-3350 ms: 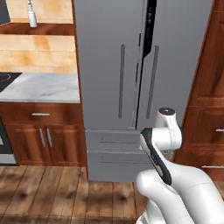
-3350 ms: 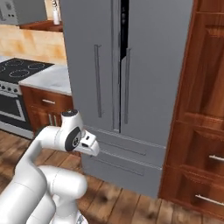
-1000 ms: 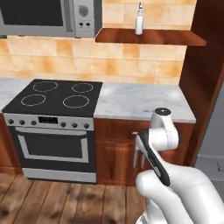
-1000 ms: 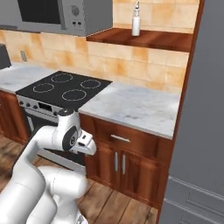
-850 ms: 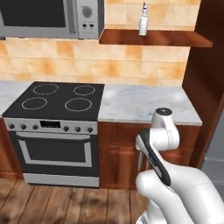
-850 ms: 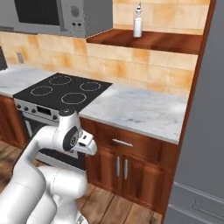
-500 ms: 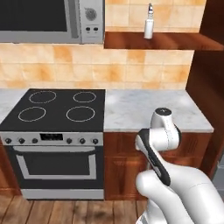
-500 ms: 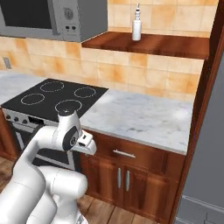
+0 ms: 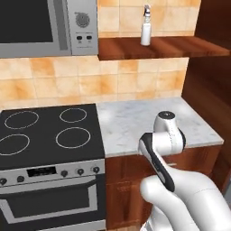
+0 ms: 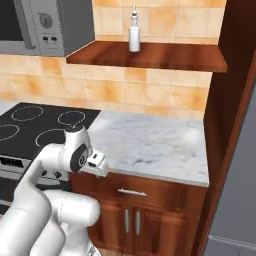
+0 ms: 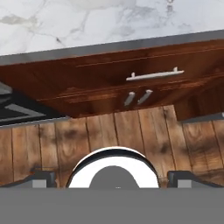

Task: Move the cutting board and knife to the sink. Then move spray from the shelves to the counter.

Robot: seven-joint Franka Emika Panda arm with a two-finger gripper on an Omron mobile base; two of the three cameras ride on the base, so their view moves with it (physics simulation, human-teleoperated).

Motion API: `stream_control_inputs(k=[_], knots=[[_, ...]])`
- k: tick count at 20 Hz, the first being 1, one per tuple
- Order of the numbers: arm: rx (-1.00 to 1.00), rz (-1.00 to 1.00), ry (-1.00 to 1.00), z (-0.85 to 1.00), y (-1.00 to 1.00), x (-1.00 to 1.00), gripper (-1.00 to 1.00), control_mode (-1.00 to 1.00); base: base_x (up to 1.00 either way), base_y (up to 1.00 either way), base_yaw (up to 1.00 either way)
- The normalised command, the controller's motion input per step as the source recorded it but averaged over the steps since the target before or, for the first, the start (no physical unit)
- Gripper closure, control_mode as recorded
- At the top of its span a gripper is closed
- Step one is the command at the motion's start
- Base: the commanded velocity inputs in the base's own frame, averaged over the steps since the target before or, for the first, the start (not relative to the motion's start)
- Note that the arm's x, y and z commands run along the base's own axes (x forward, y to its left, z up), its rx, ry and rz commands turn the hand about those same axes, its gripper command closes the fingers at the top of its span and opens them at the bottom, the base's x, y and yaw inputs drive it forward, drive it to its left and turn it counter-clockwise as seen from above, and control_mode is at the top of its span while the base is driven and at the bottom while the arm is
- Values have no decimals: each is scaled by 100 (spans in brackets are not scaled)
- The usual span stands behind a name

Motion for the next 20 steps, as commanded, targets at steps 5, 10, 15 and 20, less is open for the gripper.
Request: stream_control_inputs(k=[5,10,15,20], knots=[[0,0,0,0,0,0,-100,100,69,33,-24],[0,0,0,0,0,0,-100,100,63,33,-5],[0,0,0,0,0,0,-100,100,57,17,0],[0,0,0,0,0,0,-100,100,50,2,0]])
